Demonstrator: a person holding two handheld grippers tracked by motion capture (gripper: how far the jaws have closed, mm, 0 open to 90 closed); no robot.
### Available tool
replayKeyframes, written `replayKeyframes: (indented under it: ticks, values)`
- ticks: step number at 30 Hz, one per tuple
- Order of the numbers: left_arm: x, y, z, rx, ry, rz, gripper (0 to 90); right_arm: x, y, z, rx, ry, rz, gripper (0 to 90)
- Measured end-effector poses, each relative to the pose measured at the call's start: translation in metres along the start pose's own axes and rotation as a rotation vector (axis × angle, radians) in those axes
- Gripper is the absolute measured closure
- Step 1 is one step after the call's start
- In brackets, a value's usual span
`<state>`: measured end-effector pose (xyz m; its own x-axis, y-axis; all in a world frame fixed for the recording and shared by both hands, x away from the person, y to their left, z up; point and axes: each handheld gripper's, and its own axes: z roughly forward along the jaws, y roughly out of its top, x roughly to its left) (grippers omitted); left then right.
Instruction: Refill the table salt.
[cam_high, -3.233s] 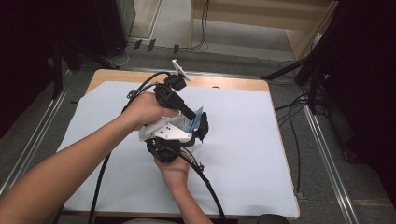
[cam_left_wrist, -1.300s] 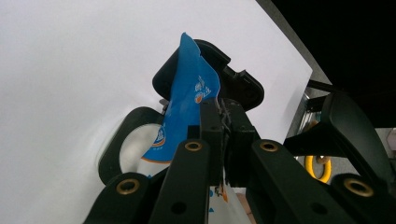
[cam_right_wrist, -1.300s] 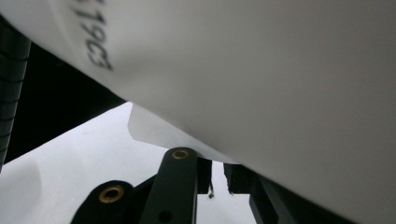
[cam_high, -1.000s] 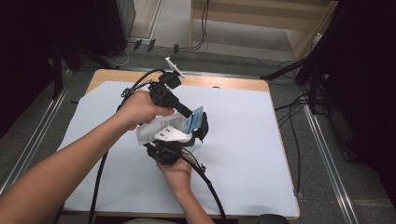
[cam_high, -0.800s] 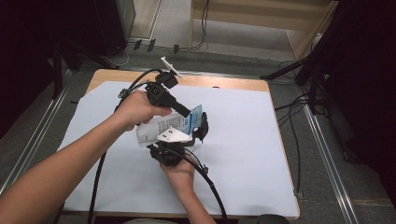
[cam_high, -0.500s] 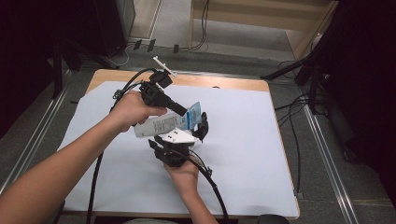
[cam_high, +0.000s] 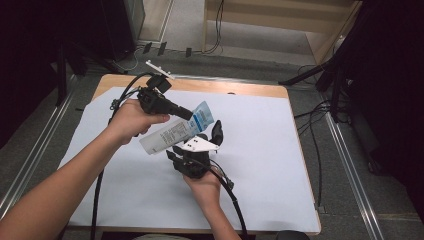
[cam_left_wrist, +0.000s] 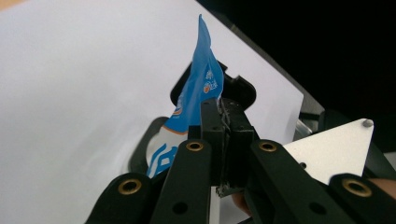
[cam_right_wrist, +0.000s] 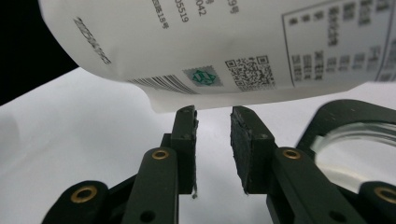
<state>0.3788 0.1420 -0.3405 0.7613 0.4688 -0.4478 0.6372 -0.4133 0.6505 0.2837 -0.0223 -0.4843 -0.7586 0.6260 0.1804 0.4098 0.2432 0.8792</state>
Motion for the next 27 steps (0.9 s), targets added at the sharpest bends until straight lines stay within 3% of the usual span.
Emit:
replayKeyframes:
  ticks: [4, 7, 13, 16, 27]
  values:
    - [0.004, -0.004, -0.013, -0.042, 0.0, 0.014, 90.0, -0.006, 0.002, -0.007, 0.016, 0.011, 0.006, 72.0]
    - [0.007, -0.006, -0.021, -0.06, -0.014, 0.013, 90.0, -0.012, 0.004, -0.013, 0.017, 0.041, 0.053, 72.0]
    - [0.013, -0.013, -0.036, -0.103, 0.022, 0.016, 90.0, -0.015, 0.009, -0.025, 0.047, 0.033, -0.002, 72.0]
    - [0.019, -0.018, -0.041, -0.114, 0.029, 0.007, 90.0, -0.02, 0.01, -0.033, 0.046, 0.05, 0.023, 72.0]
    - [0.036, -0.037, -0.052, -0.105, 0.101, -0.007, 90.0, -0.032, 0.01, -0.052, 0.056, 0.058, -0.02, 70.8]
